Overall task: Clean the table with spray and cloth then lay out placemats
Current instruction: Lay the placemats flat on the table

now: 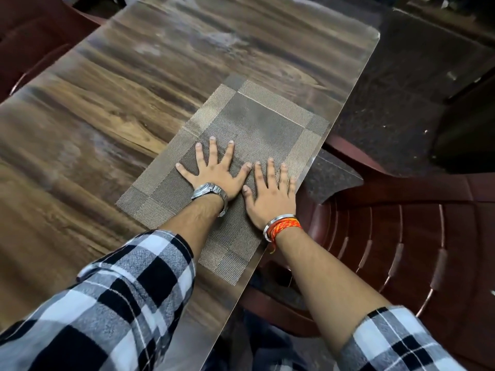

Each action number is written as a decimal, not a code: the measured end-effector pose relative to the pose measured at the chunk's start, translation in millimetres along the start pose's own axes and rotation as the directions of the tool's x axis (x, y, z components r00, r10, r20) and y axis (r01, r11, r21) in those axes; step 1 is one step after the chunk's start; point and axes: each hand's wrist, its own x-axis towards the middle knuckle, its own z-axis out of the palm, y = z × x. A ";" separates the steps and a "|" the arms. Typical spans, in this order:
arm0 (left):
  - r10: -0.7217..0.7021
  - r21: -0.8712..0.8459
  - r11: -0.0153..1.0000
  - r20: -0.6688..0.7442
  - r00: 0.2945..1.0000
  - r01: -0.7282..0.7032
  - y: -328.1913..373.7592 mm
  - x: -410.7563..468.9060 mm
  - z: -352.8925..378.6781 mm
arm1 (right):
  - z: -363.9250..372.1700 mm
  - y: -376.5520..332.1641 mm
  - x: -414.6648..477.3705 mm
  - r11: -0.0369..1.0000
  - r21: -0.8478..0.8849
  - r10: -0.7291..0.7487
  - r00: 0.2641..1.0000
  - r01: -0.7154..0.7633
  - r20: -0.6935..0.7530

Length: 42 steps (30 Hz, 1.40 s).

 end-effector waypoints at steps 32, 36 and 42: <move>-0.001 -0.004 1.000 0.016 1.000 0.001 9.4 -8.8 2.2 | -2.9 14.6 -6.7 0.999 -0.015 -0.029 0.999 0.029 0.029; -0.037 -0.115 0.993 -0.059 0.998 0.030 -3.4 -20.9 -10.8 | -14.2 10.7 -12.0 0.997 -0.019 -0.076 0.995 0.074 -0.070; -0.235 -0.165 0.964 -0.147 0.961 0.210 -83.5 -69.3 -32.2 | -13.0 -71.9 -38.8 0.928 0.031 -0.367 0.926 0.371 -0.092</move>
